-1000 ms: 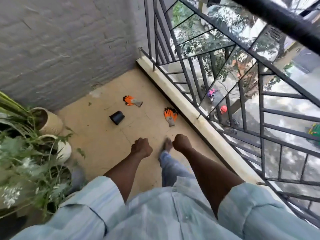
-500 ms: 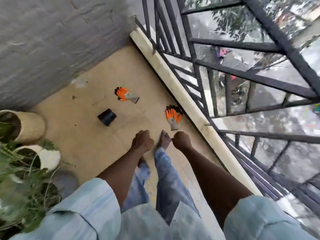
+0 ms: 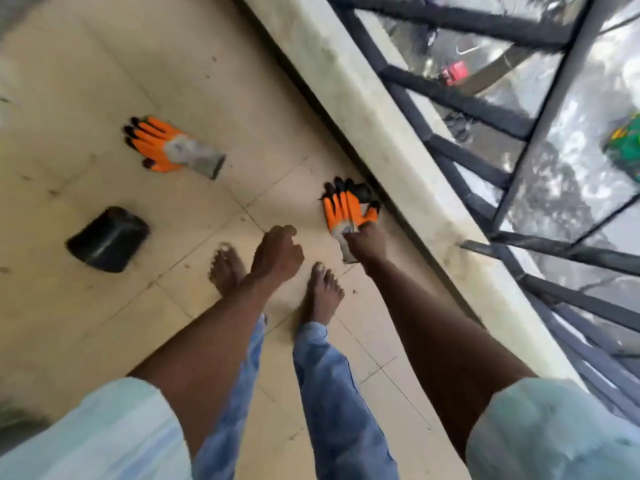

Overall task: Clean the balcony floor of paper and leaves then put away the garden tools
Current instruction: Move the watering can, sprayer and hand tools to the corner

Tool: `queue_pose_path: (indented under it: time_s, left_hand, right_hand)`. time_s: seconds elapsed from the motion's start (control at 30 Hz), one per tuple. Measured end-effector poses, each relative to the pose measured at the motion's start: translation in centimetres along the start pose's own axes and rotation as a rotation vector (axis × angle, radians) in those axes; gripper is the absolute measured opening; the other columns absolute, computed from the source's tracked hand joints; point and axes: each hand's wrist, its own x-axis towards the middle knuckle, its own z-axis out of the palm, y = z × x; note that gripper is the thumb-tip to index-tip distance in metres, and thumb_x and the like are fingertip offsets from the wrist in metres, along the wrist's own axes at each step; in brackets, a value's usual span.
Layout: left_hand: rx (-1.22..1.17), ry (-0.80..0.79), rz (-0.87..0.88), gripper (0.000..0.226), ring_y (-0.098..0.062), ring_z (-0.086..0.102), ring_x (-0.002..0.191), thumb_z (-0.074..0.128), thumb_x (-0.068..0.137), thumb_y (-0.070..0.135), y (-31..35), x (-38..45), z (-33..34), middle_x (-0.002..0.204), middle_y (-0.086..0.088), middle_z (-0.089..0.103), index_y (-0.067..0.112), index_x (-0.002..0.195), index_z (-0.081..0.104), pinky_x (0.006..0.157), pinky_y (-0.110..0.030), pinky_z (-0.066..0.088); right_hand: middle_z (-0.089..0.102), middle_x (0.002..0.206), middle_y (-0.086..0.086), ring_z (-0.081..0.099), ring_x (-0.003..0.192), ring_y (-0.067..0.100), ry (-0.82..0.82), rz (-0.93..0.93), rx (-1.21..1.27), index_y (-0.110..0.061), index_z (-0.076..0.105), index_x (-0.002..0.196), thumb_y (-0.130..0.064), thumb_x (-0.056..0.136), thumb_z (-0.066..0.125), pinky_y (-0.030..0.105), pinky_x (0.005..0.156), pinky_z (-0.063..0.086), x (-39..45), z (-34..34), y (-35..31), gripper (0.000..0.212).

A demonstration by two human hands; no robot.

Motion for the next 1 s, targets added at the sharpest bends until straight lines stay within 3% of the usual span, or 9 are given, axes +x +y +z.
queue_pose_path:
  time_s: [0.13,0.23,0.3,0.37,0.47,0.53,0.8,0.9,1.0]
  left_hand:
    - [-0.001,0.029,-0.011,0.033,-0.032,0.051,0.122,0.054,0.092,0.012,-3.1,4.9,3.6,0.131,-0.013,0.055,0.009,0.125,0.060,0.098,-0.036,0.042]
    - [0.014,0.012,0.015,0.032,-0.032,0.053,0.119,0.055,0.093,0.012,-5.1,7.3,5.3,0.129,-0.015,0.056,0.008,0.124,0.060,0.097,-0.038,0.044]
    - [0.001,0.003,0.023,0.030,-0.033,0.054,0.117,0.056,0.092,0.012,-5.8,7.7,5.8,0.126,-0.015,0.057,0.008,0.122,0.061,0.096,-0.039,0.045]
    - [-0.012,0.006,0.006,0.030,-0.033,0.055,0.114,0.056,0.092,0.011,-6.6,7.8,5.9,0.123,-0.016,0.059,0.008,0.121,0.061,0.095,-0.039,0.046]
    - [-0.064,0.060,-0.095,0.030,-0.034,0.057,0.112,0.057,0.090,0.007,-7.6,6.7,4.4,0.122,-0.018,0.061,0.005,0.119,0.063,0.092,-0.039,0.045]
    - [-0.090,0.107,-0.159,0.030,-0.036,0.057,0.113,0.057,0.088,0.005,-8.4,6.3,2.4,0.121,-0.020,0.062,0.004,0.117,0.064,0.093,-0.038,0.043]
    - [-0.310,0.329,-0.411,0.023,-0.036,0.058,0.110,0.051,0.093,0.010,-11.8,10.6,-7.1,0.116,-0.019,0.066,0.002,0.107,0.067,0.085,-0.034,0.042]
    - [-0.381,0.388,-0.495,0.028,-0.034,0.058,0.112,0.051,0.096,0.017,-14.1,14.4,-9.6,0.119,-0.018,0.065,0.000,0.112,0.068,0.085,-0.033,0.042]
    - [-0.527,0.428,-0.571,0.041,-0.028,0.045,0.132,0.052,0.097,0.019,-16.4,19.0,-11.3,0.142,-0.012,0.051,0.007,0.136,0.055,0.106,-0.035,0.033]
  right_hand:
    - [0.059,0.126,0.008,0.057,0.119,0.025,0.162,0.320,-0.184,-0.015,0.049,0.127,-0.045,0.068,0.066,0.039,0.096,0.048,4.6,1.9,3.6,0.069]
    - [0.047,0.135,0.013,0.046,0.127,0.031,0.320,0.517,-0.253,-0.010,0.038,0.131,-0.041,0.070,0.077,0.042,0.105,0.038,6.5,3.4,4.2,0.078]
    - [0.056,0.124,0.012,0.053,0.118,0.032,0.275,0.465,-0.236,-0.010,0.044,0.123,-0.023,0.077,0.069,0.041,0.099,0.040,7.0,4.2,4.4,0.054]
    - [0.063,0.111,0.011,0.058,0.105,0.031,0.195,0.252,-0.312,-0.011,0.054,0.111,-0.017,0.076,0.063,0.036,0.082,0.044,6.4,5.5,4.0,0.037]
    - [0.060,0.110,0.014,0.055,0.100,0.031,0.015,-0.111,-0.444,-0.009,0.057,0.114,-0.011,0.085,0.054,0.036,0.077,0.042,3.5,8.2,2.0,0.029]
    - [0.060,0.107,0.014,0.056,0.098,0.033,-0.046,-0.215,-0.443,-0.010,0.058,0.107,-0.002,0.081,0.050,0.039,0.074,0.046,2.0,10.1,-0.5,0.028]
    - [0.060,0.075,0.007,0.058,0.070,0.025,-0.131,0.008,-0.216,-0.018,0.055,0.086,0.001,0.073,0.056,0.029,0.055,0.035,4.3,16.5,-7.6,0.023]
    - [0.059,0.080,0.005,0.055,0.075,0.020,-0.235,0.129,-0.022,-0.008,0.065,0.096,0.002,0.075,0.063,0.033,0.064,0.047,7.0,18.2,-8.9,0.023]
    - [0.063,0.098,0.009,0.061,0.094,0.027,-0.347,0.194,0.128,-0.014,0.064,0.101,-0.002,0.079,0.066,0.043,0.077,0.055,9.3,19.3,-9.3,0.025]
